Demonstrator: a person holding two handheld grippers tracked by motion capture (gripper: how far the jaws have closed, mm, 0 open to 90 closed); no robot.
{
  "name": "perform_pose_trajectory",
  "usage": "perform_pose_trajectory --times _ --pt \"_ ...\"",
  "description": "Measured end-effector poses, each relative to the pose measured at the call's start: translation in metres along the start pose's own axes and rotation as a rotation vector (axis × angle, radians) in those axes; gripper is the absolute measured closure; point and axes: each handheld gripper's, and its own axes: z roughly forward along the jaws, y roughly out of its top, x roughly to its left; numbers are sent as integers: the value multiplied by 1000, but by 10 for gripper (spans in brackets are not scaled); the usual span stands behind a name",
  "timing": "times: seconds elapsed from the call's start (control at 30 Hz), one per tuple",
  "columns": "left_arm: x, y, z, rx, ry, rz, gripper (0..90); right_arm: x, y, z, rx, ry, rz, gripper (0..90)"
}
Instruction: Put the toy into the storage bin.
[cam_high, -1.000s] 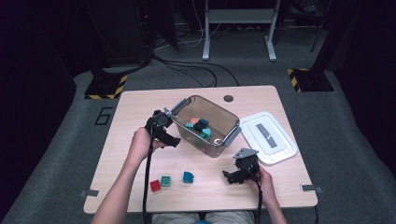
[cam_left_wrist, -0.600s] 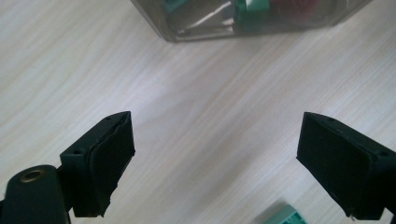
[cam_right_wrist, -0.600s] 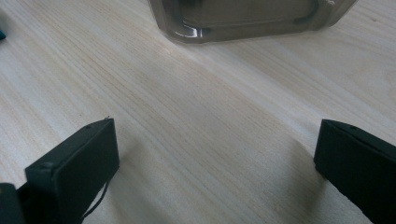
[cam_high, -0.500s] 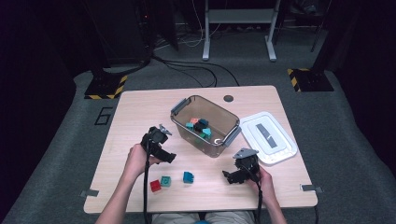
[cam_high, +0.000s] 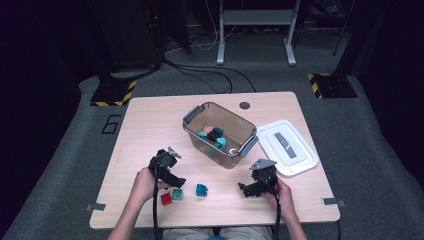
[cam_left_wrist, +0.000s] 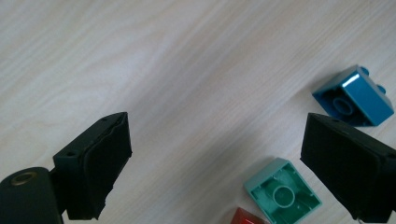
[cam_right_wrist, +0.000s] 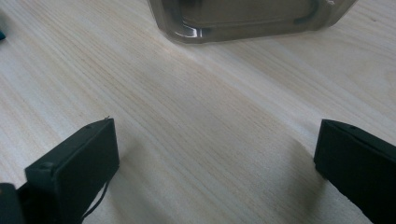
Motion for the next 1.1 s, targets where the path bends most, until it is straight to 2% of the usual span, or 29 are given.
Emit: perform_pose_trajectory --times 0.1,0.3,0.53,0.67,0.77,0.87,0.93,1.1 --pt "-3 -6 5 14 -12 -9 65 0 0 0 0 0 -1 0" --pt "-11 -16 12 34 -33 1 61 0 0 0 0 0 0 0" --pt "-19 -23 18 59 -40 9 47 0 0 0 -1 1 1 0" --pt "-24 -26 20 50 -24 19 49 0 0 0 -1 1 1 0" --pt "-29 -27 21 64 4 35 99 0 0 0 -1 1 1 0" --pt "-32 -29 21 65 6 43 152 0 0 0 -1 1 1 0" --pt "-33 -29 21 69 8 49 226 0 0 0 -1 1 1 0" --pt "-34 -31 21 56 -9 50 340 0 0 0 0 0 -1 0"
